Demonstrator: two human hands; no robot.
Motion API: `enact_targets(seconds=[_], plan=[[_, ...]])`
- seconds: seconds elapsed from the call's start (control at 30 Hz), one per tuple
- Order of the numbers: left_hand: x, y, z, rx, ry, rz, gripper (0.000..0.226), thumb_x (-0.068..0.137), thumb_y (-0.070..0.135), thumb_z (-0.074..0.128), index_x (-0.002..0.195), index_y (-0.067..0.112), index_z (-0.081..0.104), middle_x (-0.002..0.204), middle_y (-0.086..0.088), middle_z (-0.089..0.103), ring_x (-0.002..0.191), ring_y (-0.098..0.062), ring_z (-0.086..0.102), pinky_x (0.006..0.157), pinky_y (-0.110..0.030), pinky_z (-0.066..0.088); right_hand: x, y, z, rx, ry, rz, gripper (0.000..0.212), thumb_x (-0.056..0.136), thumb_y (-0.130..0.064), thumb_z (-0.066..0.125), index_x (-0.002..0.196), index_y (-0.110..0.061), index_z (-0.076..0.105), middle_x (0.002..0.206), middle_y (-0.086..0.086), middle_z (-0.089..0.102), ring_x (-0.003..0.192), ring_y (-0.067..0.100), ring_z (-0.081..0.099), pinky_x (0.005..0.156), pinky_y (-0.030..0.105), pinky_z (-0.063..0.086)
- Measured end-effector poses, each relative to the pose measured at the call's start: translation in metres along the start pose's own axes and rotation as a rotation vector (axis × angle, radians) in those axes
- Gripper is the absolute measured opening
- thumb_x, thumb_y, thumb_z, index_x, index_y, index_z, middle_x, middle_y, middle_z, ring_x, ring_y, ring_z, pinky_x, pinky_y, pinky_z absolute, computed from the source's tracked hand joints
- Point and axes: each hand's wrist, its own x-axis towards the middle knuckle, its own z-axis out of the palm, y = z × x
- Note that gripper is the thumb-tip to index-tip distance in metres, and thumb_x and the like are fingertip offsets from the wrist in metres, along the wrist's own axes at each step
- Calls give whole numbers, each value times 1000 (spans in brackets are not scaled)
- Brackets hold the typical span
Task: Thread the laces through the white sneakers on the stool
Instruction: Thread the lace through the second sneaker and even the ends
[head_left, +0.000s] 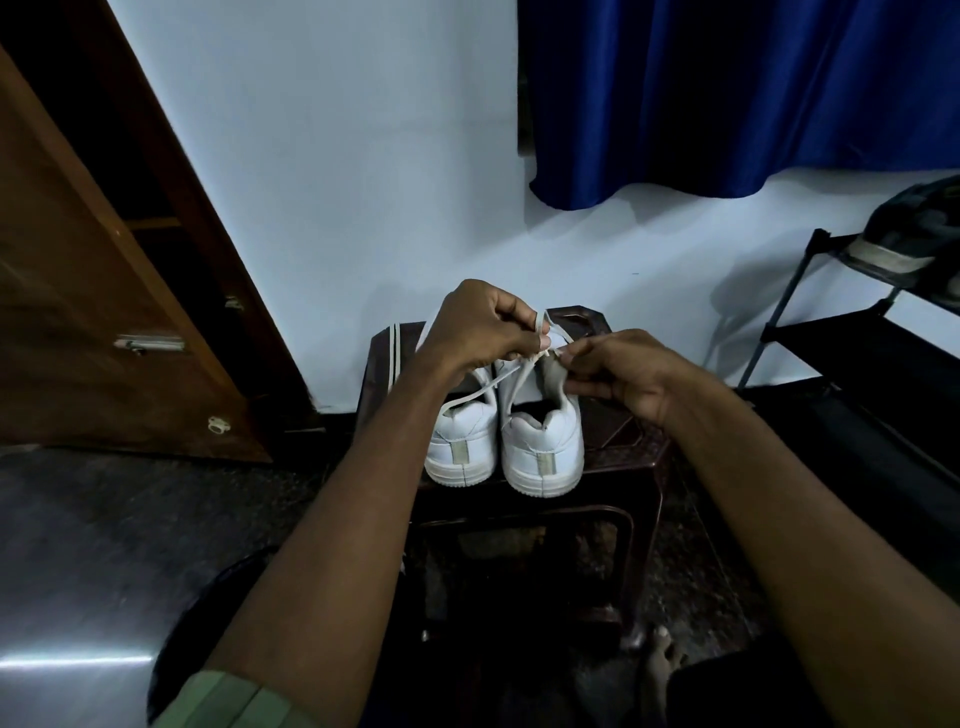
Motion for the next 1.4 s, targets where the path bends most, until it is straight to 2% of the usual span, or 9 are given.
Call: enact_targets(seconds=[0.13, 0.4, 0.53, 0.77, 0.9, 1.03, 1.2, 1.3, 1.4], plan=[[-2, 2, 5, 54, 36, 28, 14, 73, 5, 91, 82, 12, 83, 74, -1, 79, 61, -9, 69, 61, -21, 53, 5, 0, -5, 105, -29, 94, 20, 94, 14, 58, 82, 1, 68, 77, 7, 72, 67, 15, 73, 56, 27, 61], [-1, 0, 15, 166, 107, 97, 14, 69, 15, 94, 75, 20, 82, 75, 9, 79, 76, -13, 77, 81, -36, 64, 5, 0, -8, 154, -88, 129, 25, 97, 14, 53, 81, 0, 68, 72, 5, 74, 65, 14, 75, 58, 26, 62], [0, 1, 16, 190, 89, 72, 17, 65, 15, 96, 75, 19, 83, 75, 12, 78, 74, -10, 76, 75, -28, 61, 6, 1, -8, 161, -92, 128, 24, 97, 13, 53, 82, 2, 68, 77, 8, 75, 68, 16, 76, 59, 27, 62], [-2, 2, 10, 171, 77, 21, 20, 61, 16, 97, 73, 19, 83, 73, 5, 78, 75, -20, 76, 72, -33, 60, 9, 6, -6, 83, -70, 38, 24, 89, 21, 55, 89, 4, 72, 90, 13, 74, 82, 20, 75, 66, 27, 63], [-3, 1, 11, 39, 134, -95, 20, 61, 11, 97, 70, 18, 81, 72, 1, 78, 63, -9, 69, 65, -26, 55, 9, 6, -4, 78, -36, 15, 23, 87, 20, 59, 87, 3, 73, 86, 11, 75, 81, 18, 74, 65, 26, 62], [-6, 2, 17, -39, 166, -137, 21, 64, 3, 94, 67, 17, 78, 69, 3, 77, 67, -9, 72, 74, -26, 60, 8, 5, -3, 68, -47, 16, 24, 91, 18, 58, 84, 0, 73, 80, 6, 76, 75, 14, 74, 64, 23, 62], [-3, 1, 18, 39, 103, -140, 19, 61, 9, 94, 68, 21, 82, 72, 2, 78, 82, -17, 78, 86, -38, 64, 6, 5, -6, 61, -76, 4, 25, 92, 17, 58, 84, -1, 73, 79, 6, 76, 76, 13, 75, 68, 24, 63], [-4, 3, 16, -11, 41, -142, 19, 66, 5, 92, 80, 17, 84, 78, 0, 80, 78, -14, 76, 77, -29, 63, 6, 4, -6, 69, -65, -7, 23, 92, 14, 59, 83, -2, 73, 80, 6, 77, 76, 13, 75, 68, 25, 63], [-5, 8, 11, -160, -8, -230, 13, 82, 0, 80, 92, 9, 80, 81, -3, 73, 61, -9, 60, 51, -16, 44, 7, 1, -5, 91, -30, 18, 20, 93, 11, 59, 84, -2, 72, 84, 8, 75, 73, 15, 74, 62, 24, 61]])
